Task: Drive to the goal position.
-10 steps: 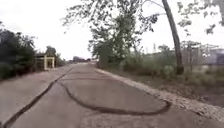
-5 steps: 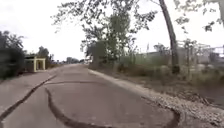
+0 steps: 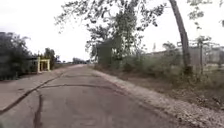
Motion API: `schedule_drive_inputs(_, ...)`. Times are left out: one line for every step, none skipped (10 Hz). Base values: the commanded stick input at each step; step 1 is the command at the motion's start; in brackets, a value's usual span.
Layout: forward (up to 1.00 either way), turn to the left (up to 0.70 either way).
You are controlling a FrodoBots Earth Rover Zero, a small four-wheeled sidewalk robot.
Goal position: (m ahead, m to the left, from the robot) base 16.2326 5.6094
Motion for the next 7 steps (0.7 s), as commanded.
schedule_drive_inputs(0.0,0.0)
schedule_drive_inputs(0.0,0.0)
schedule_drive_inputs(0.0,0.0)
schedule_drive_inputs(0.0,0.0)
schedule_drive_inputs(0.0,0.0)
schedule_drive_inputs(0.0,0.0)
schedule_drive_inputs(0.55,0.0)
